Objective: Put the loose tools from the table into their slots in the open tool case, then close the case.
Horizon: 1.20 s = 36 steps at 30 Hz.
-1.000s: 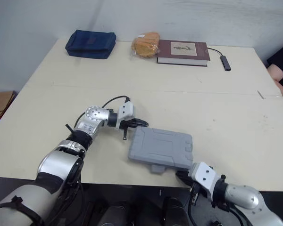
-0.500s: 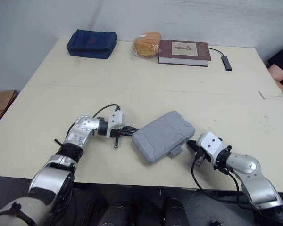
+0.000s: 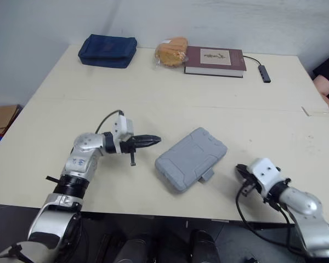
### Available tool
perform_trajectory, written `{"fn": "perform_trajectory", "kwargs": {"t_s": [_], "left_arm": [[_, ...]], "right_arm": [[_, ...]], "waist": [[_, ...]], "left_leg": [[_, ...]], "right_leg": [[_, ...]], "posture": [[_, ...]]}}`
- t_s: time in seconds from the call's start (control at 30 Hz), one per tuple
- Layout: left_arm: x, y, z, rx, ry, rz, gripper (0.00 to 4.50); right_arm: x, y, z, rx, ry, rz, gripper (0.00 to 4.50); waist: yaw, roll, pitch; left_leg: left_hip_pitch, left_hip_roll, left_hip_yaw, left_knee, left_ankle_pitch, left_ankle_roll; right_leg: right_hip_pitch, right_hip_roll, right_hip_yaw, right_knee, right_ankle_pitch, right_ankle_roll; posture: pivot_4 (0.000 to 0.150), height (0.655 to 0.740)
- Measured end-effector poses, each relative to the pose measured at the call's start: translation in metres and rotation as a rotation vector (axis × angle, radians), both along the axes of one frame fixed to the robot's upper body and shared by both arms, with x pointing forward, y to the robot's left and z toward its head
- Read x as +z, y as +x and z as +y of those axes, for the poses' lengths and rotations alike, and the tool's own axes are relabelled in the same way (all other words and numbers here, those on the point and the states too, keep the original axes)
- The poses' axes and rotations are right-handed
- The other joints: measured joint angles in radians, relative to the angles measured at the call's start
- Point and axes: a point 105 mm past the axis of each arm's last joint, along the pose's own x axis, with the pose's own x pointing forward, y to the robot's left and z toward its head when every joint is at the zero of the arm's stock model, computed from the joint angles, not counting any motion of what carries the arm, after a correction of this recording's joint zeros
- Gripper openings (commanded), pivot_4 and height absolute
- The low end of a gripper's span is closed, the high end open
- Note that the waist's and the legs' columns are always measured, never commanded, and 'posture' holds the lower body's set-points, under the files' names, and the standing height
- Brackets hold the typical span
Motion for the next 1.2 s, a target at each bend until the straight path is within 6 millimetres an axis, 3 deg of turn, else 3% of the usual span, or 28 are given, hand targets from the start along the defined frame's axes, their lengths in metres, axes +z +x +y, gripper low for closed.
{"fn": "perform_trajectory", "kwargs": {"t_s": [0.13,0.2,0.37,0.6,0.9,1.2], "left_arm": [[0.022,-0.009,-0.029,-0.133,-0.024,-0.085,0.04],[0.023,-0.014,-0.045,-0.190,-0.015,-0.094,0.04],[-0.009,-0.033,-0.096,-0.342,0.159,-0.115,0.04],[-0.035,-0.032,-0.109,-0.323,0.376,-0.110,0.04],[-0.038,-0.029,-0.108,-0.285,0.393,-0.063,0.04],[-0.037,-0.017,-0.111,-0.227,0.416,-0.060,0.04]], "right_arm": [[0.018,-0.022,0.019,0.040,0.026,-0.080,0.00],[0.022,-0.027,0.027,0.057,0.028,-0.092,0.00],[0.026,-0.034,0.062,0.126,0.079,-0.104,0.00],[0.006,-0.021,0.082,0.139,0.073,-0.039,0.00],[-0.020,-0.009,0.084,0.095,0.043,0.061,0.00],[-0.017,0.003,0.090,0.119,0.039,0.057,0.00]], "waist": [[0.000,0.001,0.000],[0.001,0.001,0.000],[0.001,0.001,0.000],[-0.002,0.003,-0.003],[-0.003,0.000,-0.009],[-0.010,0.000,-0.009]], "left_leg": [[0.002,0.000,0.001,0.000,0.000,0.000],[0.001,0.000,0.001,0.000,0.000,0.000],[0.002,0.000,0.002,0.000,0.000,0.000],[0.006,0.000,0.003,-0.002,0.000,0.000],[0.012,0.001,0.001,-0.002,-0.001,0.000],[0.015,0.003,0.000,-0.002,-0.002,-0.001]], "right_leg": [[0.001,0.000,0.001,0.000,0.000,0.000],[0.001,0.001,0.001,0.000,0.000,0.000],[0.001,0.002,0.001,0.000,0.000,0.000],[0.003,0.001,0.002,0.000,0.000,0.000],[0.009,-0.001,0.009,-0.002,-0.001,-0.002],[0.011,-0.007,0.008,-0.003,-0.002,-0.004]], "posture": [[0.150,0.7400],[0.150,0.7400],[0.150,0.7400],[0.150,0.7400],[0.150,0.7400],[0.150,0.7400]]}}
